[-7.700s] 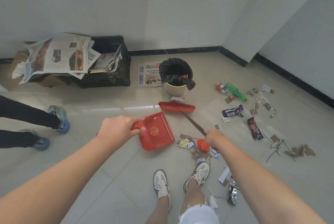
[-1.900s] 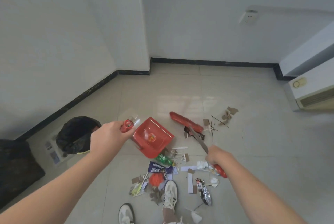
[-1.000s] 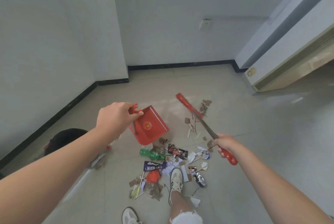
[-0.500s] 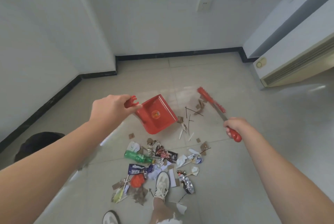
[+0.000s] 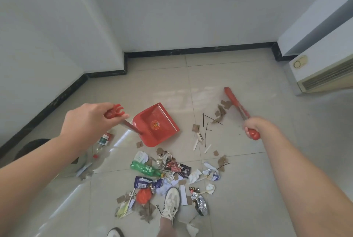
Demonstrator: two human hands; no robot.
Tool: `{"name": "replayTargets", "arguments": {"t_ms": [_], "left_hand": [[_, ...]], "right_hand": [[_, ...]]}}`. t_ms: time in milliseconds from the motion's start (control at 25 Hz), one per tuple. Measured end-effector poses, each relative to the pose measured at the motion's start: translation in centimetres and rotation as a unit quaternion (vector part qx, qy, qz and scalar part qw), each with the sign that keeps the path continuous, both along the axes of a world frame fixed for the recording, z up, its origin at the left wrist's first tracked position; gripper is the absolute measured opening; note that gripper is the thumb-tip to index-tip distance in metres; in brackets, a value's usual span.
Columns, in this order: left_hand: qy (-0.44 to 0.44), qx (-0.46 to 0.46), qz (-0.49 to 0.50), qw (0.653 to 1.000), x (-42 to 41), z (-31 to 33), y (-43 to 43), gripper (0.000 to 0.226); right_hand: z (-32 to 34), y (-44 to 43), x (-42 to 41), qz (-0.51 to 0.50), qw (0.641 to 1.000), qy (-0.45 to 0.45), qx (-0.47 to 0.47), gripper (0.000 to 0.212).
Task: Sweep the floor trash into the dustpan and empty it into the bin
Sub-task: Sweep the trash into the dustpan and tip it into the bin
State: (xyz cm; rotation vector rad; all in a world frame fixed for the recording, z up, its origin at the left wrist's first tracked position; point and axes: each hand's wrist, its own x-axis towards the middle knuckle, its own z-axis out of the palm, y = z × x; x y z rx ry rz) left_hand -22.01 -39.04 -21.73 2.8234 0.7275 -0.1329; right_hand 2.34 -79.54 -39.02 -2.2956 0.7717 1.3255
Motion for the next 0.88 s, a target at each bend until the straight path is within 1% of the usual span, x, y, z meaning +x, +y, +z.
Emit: {"name": "replayTargets", "arguments": {"t_ms": [120, 280, 360, 480, 640, 680, 760, 880], "left_hand": [[0.0, 0.003, 0.009, 1.0, -1.0, 0.3, 0.2, 0.046], [-0.012, -0.008, 0.043, 0.999, -3.5, 2.1, 1.4, 0.05], [-0.027, -0.017, 0.057, 0.998, -5.3, 3.3, 2.0, 0.05], [-0.041, -0.027, 0.044, 0.998, -8.1, 5.0, 3.7, 0.05], [-0.062, -0.034, 0.006, 0.997, -11.9, 6.4, 7.3, 0.049], [-0.067, -0.042, 0.001, 0.997, -12.7, 6.7, 8.3, 0.049], [-0.074, -0.05, -0.008, 0.996, -14.5, 7.2, 10.2, 0.051], [-0.072, -0.046, -0.029, 0.996, -16.2, 7.9, 12.3, 0.051]], "right_hand": [[0.5, 1.0, -2.7, 0.095, 0.995, 0.009, -0.024, 0.013], [2.9, 2.1, -8.4, 0.164, 0.986, 0.025, -0.026, 0.01], [3.9, 2.9, -12.4, 0.164, 0.985, 0.041, -0.022, 0.014], [4.7, 5.1, -20.0, 0.195, 0.979, 0.057, -0.023, 0.038], [6.3, 9.2, -31.5, 0.215, 0.975, 0.055, -0.005, 0.054], [6.5, 10.3, -34.2, 0.218, 0.974, 0.065, -0.008, 0.054], [7.1, 12.3, -39.3, 0.207, 0.975, 0.077, 0.0, 0.046], [7.9, 14.0, -45.2, 0.182, 0.982, 0.051, 0.002, 0.038]]}}
